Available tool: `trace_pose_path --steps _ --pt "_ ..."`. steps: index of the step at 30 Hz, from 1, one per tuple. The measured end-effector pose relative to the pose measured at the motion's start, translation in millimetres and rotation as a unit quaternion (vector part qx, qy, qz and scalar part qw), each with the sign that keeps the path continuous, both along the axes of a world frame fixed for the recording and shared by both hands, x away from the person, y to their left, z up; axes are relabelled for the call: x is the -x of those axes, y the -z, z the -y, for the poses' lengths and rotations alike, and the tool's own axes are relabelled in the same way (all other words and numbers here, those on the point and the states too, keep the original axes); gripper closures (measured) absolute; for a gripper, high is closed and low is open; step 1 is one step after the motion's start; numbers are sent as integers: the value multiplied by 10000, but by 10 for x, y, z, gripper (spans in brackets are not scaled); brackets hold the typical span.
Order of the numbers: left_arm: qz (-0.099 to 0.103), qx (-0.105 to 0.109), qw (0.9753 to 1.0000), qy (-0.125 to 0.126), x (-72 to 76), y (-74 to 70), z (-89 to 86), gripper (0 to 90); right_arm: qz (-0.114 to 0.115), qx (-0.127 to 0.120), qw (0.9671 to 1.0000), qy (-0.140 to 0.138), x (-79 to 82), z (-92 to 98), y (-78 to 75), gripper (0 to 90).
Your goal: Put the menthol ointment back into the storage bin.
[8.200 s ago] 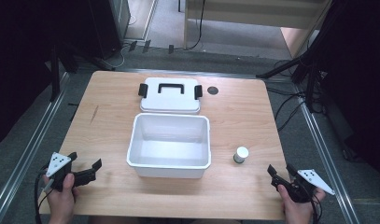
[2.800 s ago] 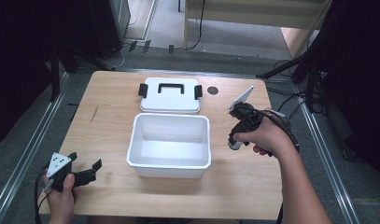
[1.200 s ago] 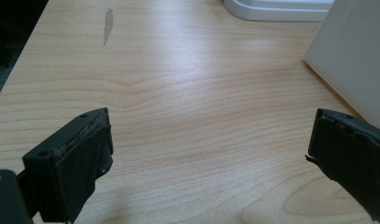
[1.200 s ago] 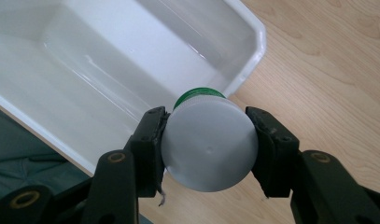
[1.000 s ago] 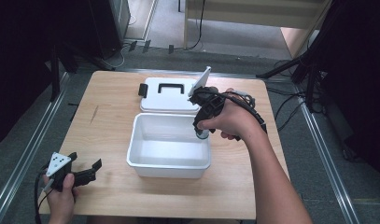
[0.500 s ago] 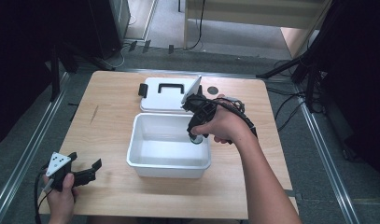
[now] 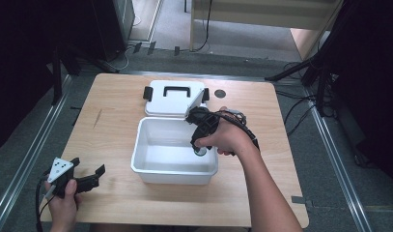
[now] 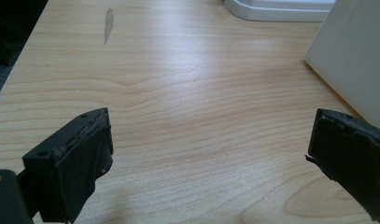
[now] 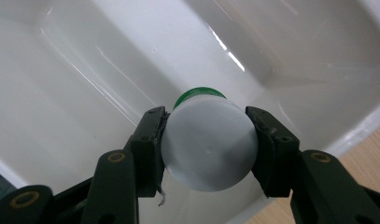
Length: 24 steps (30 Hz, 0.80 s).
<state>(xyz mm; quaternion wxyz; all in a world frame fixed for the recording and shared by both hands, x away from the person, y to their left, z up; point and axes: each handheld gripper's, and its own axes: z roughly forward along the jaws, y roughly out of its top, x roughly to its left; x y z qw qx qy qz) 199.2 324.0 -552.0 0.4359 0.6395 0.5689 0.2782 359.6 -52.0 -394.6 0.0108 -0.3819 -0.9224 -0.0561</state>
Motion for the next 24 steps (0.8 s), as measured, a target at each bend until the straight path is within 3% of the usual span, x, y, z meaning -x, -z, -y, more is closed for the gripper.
trace_pose_path --steps 18,24 --pt "-7 0 10000 1 0 1 0 6 -154 28 9998 150 0 -60 333 519" --pt "-11 -1 10000 -2 -1 1 0 6 -190 -13 9996 187 6 -84 366 519"
